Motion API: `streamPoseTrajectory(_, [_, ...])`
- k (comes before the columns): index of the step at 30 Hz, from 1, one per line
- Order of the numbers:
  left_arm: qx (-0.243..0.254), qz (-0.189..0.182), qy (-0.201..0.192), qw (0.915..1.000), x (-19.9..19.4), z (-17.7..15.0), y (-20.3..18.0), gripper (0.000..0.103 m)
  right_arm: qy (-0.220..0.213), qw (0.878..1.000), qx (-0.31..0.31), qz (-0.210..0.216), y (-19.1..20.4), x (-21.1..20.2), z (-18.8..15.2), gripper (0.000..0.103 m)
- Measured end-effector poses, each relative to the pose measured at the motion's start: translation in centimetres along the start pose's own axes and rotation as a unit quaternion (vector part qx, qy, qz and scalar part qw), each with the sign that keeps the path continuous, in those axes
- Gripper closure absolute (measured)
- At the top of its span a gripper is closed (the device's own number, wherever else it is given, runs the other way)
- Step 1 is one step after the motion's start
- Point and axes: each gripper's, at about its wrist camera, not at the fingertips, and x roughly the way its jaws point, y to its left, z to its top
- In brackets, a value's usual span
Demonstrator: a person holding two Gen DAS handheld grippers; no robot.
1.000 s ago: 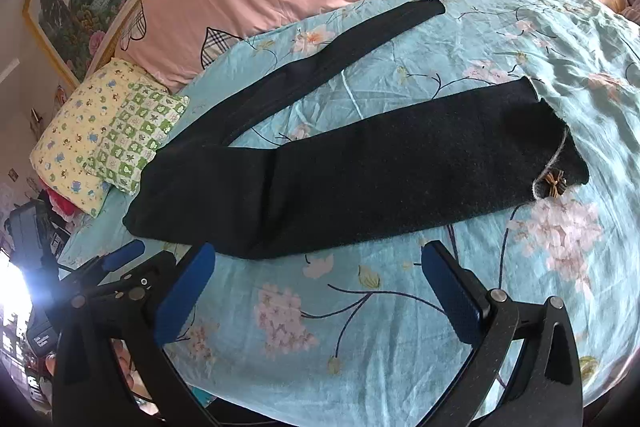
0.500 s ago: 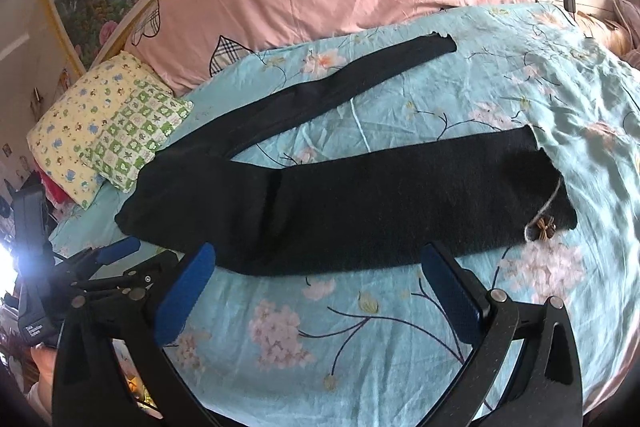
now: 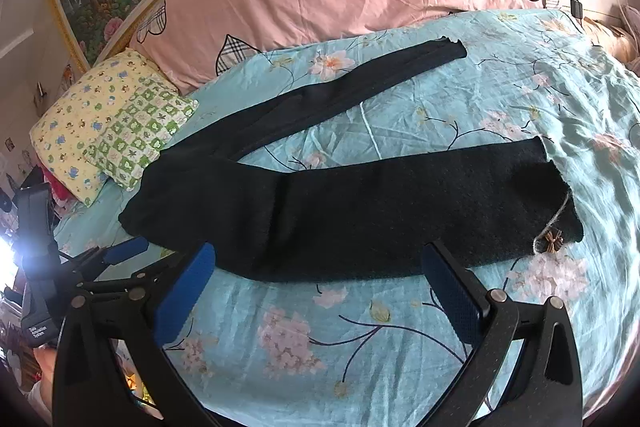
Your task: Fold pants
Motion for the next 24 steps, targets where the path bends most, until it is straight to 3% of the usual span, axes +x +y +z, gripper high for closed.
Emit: streamPoseTrajectory(24, [0.003, -0.010, 0.011, 0.9999, 1.2, 0.5, -0.2, 0.015, 0.020, 1.000, 0.014, -0.003, -0.6, 0.9, -0.3, 0.000])
